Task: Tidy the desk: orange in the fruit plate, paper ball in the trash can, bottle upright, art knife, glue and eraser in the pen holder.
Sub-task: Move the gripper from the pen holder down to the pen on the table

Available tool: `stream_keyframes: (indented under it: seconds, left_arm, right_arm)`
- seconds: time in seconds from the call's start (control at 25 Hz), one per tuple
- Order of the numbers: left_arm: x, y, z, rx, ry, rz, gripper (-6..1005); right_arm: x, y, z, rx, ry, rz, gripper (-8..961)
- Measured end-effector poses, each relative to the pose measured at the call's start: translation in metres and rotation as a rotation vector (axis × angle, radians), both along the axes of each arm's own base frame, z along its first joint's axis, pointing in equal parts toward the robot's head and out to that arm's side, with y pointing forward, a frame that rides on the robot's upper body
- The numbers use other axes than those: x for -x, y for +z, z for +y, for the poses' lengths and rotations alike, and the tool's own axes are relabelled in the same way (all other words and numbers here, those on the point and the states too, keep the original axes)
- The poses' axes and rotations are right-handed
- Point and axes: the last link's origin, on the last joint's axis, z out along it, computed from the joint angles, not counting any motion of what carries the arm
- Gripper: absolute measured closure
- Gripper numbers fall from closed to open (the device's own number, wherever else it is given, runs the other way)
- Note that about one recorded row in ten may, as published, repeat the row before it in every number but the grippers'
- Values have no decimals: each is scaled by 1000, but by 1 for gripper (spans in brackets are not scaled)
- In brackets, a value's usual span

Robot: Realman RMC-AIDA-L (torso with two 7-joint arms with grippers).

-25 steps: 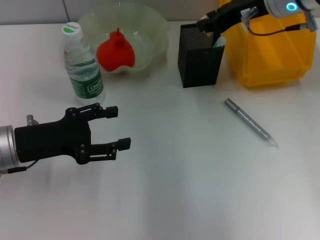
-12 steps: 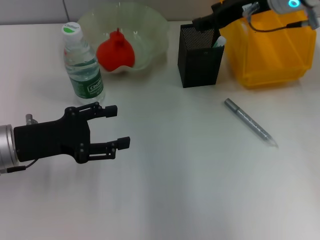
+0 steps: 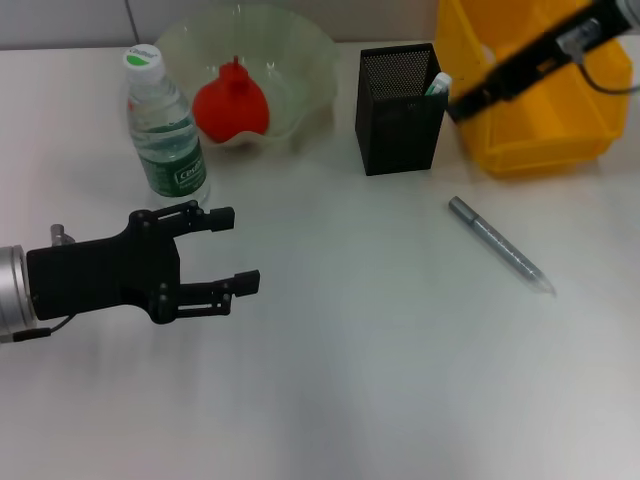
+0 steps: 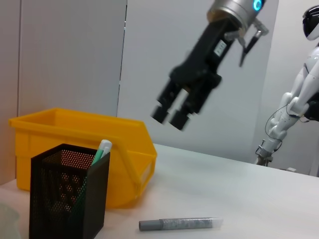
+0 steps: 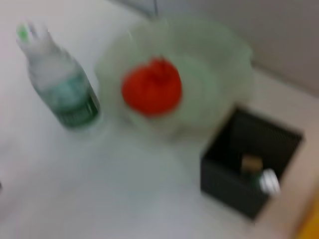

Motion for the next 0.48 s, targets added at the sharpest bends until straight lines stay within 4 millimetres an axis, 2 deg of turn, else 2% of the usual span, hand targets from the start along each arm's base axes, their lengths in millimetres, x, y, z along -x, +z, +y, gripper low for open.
stream_keyframes:
  seconds: [0.2,0.32,0.48]
  left_arm:
    - [-1,0,0,0,-2,0,162]
    - [-1,0,1,-1,-2,-1,162]
    - [-1,0,2,-8,1,-7,161]
  right_arm:
    - [-23,-8,-10,66,-151,-99,301]
    - [-47,-20,-15,116,-250,-163,301]
    - [-61,-27,-16,125,-286,-185,301]
